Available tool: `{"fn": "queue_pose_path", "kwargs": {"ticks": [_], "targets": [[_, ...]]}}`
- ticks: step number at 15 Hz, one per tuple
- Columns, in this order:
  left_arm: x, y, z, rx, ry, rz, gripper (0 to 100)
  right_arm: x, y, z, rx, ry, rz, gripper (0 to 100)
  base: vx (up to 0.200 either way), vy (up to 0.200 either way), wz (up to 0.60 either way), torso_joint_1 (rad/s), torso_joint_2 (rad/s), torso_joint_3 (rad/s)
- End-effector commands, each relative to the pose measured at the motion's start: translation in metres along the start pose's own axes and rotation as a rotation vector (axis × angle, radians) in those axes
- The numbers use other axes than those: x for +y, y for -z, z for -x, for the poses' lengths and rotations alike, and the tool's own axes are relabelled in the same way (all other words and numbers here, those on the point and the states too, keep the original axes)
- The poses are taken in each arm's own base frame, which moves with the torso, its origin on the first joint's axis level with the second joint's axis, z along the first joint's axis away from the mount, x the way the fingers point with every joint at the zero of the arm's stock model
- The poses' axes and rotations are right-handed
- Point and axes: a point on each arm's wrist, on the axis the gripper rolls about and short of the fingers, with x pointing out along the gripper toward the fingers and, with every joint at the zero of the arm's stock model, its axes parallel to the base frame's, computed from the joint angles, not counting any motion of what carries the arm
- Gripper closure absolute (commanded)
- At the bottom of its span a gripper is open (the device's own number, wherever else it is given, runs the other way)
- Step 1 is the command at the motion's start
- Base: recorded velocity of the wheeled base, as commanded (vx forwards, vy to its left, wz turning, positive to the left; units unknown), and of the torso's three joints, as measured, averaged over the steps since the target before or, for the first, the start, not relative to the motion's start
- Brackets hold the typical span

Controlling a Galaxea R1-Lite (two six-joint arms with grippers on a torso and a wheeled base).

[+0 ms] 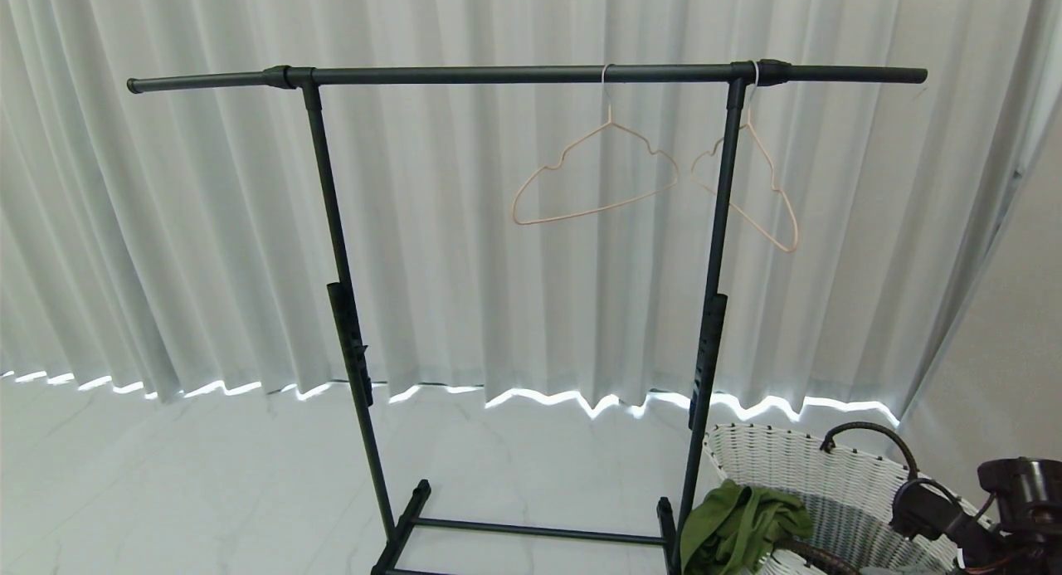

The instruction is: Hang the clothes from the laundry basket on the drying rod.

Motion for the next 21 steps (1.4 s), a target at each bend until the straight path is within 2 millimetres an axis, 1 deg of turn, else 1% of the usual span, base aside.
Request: {"fn": "queue_pose_path", "kwargs": {"ticks": [1,3,5,6,7,9,10,14,15,16,18,19,21], "targets": [[0.0,0.002,-0.001,0.013,0.0,-0.005,0,0.002,0.003,0.003,-0.01,0.003,-0.005,100,0.0,0.0,0.0,0.0,0.0,0.0],[0.0,0.002,0.0,0.011,0.0,-0.007,0,0.003,0.006,0.008,-0.043,0.033,-0.029,100,0.0,0.0,0.0,0.0,0.0,0.0],[0.0,0.002,0.0,0.011,0.0,-0.007,0,0.003,0.008,0.02,-0.093,0.075,-0.071,100,0.0,0.0,0.0,0.0,0.0,0.0],[0.0,0.002,0.0,0.01,0.0,-0.006,0,-0.002,0.004,0.03,-0.148,0.113,-0.108,100,0.0,0.0,0.0,0.0,0.0,0.0],[0.0,0.002,0.0,0.011,0.0,-0.007,0,-0.004,0.003,0.035,-0.174,0.128,-0.123,100,0.0,0.0,0.0,0.0,0.0,0.0],[0.0,0.002,0.0,0.011,0.0,-0.008,0,-0.012,-0.002,0.055,-0.278,0.184,-0.205,100,0.0,0.0,0.0,0.0,0.0,0.0],[0.0,0.002,-0.001,0.013,0.0,-0.008,0,-0.015,-0.004,0.06,-0.309,0.203,-0.227,100,0.0,0.0,0.0,0.0,0.0,0.0],[0.0,0.002,0.0,0.011,0.0,-0.008,0,-0.034,-0.023,0.075,-0.416,0.272,-0.262,100,0.0,0.0,0.0,0.0,0.0,0.0],[0.0,0.002,0.0,0.011,0.0,-0.008,0,-0.041,-0.031,0.082,-0.443,0.284,-0.27,100,0.0,0.0,0.0,0.0,0.0,0.0],[0.0,0.002,0.0,0.011,0.0,-0.008,0,-0.051,-0.041,0.091,-0.473,0.294,-0.294,100,0.0,0.0,0.0,0.0,0.0,0.0],[0.0,0.002,0.0,0.011,0.0,-0.01,0,-0.075,-0.06,0.124,-0.5,0.293,-0.35,100,0.0,0.0,0.0,0.0,0.0,0.0],[0.0,0.002,0.0,0.01,0.0,-0.01,0,-0.083,-0.065,0.144,-0.497,0.271,-0.39,100,0.0,0.0,0.0,0.0,0.0,0.0],[0.0,0.002,0.0,0.01,0.0,-0.01,0,-0.09,-0.067,0.181,-0.519,0.209,-0.456,100,0.0,0.0,0.0,0.0,0.0,0.0]]}}
